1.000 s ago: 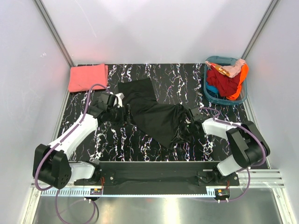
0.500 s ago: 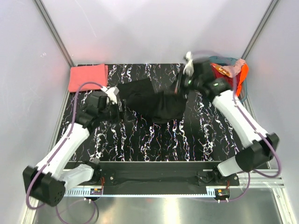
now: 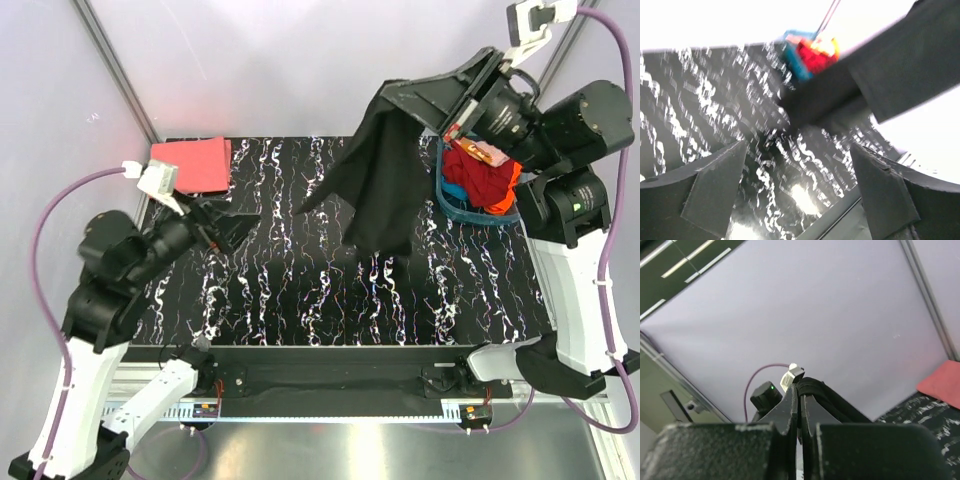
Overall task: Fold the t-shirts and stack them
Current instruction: Flatten the tshirt out
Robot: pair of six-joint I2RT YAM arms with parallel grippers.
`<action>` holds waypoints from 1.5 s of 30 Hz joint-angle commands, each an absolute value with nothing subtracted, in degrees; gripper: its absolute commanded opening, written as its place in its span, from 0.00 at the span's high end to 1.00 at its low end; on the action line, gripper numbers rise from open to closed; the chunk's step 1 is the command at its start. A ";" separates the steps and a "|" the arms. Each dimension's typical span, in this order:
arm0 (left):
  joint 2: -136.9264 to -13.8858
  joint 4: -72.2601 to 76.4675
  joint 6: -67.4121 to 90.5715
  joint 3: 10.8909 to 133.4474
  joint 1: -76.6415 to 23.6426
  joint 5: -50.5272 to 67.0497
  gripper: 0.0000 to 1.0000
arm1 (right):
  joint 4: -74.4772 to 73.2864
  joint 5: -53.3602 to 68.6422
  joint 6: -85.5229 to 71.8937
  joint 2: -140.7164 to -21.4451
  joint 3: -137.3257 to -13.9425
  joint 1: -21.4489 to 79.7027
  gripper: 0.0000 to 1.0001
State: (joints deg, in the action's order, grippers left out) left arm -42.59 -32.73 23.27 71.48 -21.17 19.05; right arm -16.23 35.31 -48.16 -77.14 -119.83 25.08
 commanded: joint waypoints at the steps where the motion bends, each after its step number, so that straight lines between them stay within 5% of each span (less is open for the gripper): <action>1: -41.93 -33.40 21.88 74.44 -21.45 23.80 0.06 | -8.18 37.62 -57.65 -78.75 -122.17 25.40 1.00; 24: -42.18 -23.21 15.66 73.65 -24.34 30.94 0.01 | -9.49 34.72 -63.19 -78.49 -115.14 29.71 1.00; 33: -54.21 -26.37 -0.86 81.56 -36.71 16.36 0.01 | -8.88 32.79 -64.95 -79.45 -113.82 29.79 1.00; 45: -65.82 -18.80 -2.11 85.34 -50.01 0.79 0.01 | -10.55 30.76 -66.97 -81.56 -115.05 29.71 1.00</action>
State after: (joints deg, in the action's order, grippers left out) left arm -65.34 -23.97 -1.26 81.76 -49.63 6.20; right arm -12.95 30.96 -65.12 -81.17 -113.43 29.15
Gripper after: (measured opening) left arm 0.987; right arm 0.019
